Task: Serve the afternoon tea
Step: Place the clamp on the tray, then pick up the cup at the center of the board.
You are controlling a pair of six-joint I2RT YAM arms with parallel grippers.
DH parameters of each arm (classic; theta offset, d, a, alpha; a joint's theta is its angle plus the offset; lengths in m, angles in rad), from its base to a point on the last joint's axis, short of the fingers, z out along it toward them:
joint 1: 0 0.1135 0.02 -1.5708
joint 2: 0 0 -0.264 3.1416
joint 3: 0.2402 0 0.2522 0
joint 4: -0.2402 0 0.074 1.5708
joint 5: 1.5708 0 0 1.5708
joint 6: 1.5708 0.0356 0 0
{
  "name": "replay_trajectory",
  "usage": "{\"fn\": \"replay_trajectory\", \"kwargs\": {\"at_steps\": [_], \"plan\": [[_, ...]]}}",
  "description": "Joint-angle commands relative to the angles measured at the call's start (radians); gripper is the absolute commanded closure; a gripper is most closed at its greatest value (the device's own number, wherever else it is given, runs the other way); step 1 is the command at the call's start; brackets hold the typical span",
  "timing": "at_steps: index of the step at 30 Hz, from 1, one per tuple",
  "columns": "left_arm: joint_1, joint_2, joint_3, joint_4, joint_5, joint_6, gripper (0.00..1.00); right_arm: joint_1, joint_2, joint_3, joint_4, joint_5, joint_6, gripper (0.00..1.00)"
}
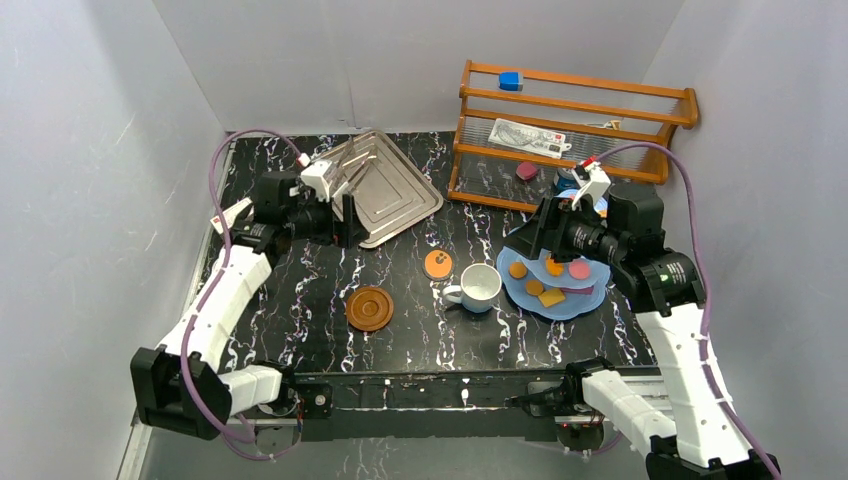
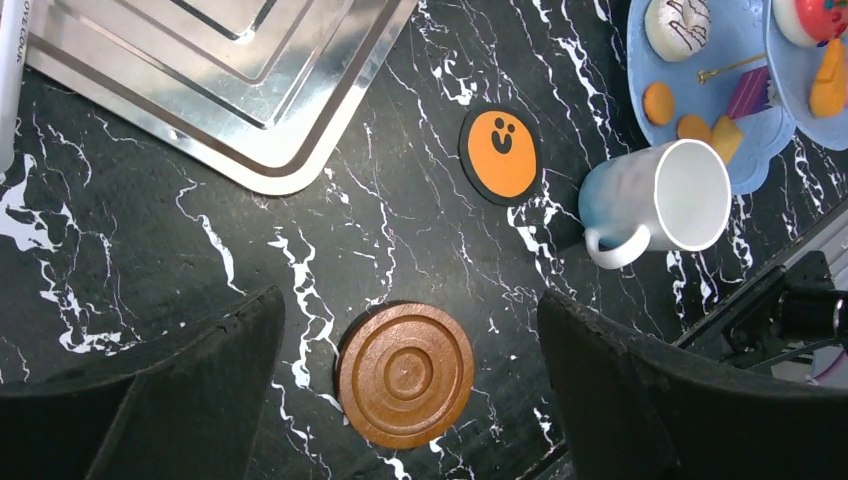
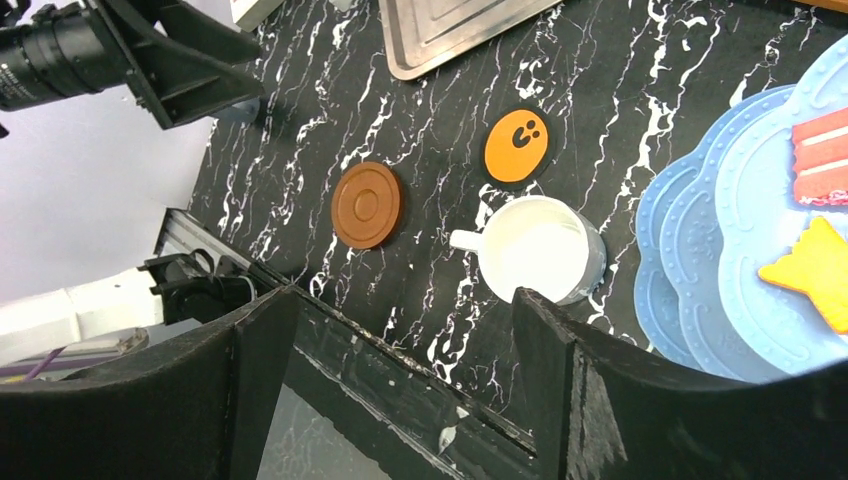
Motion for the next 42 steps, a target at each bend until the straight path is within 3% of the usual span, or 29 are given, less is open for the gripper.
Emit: {"fn": "replay_trajectory", "kwargs": {"at_steps": [1,9,14,22,37,42], "plan": [[0.005,-0.083,-0.066,0.053,-0.007,-0.004,0.06,0.005,0.013,0.045,0.016,0.009,-0.005,0.16],[0.010,-0.167,-0.205,0.141,-0.042,-0.224,0.06,0.005,0.047,0.035,-0.001,0.028,0.004,0.22],[0.016,-0.233,-0.253,0.108,-0.124,-0.330,0.06,0.024,0.075,0.033,0.005,0.033,-0.004,0.26],[0.016,-0.300,-0.314,0.062,-0.059,-0.242,0.10,0.130,0.128,0.024,0.021,0.113,-0.002,0.30],[0.016,-0.253,-0.327,0.023,-0.019,-0.216,0.25,0.527,0.268,-0.059,0.049,0.566,0.020,0.37],[0.016,-0.237,-0.335,0.039,0.026,-0.206,0.25,0.579,0.295,-0.110,0.092,0.603,0.014,0.42]]}}
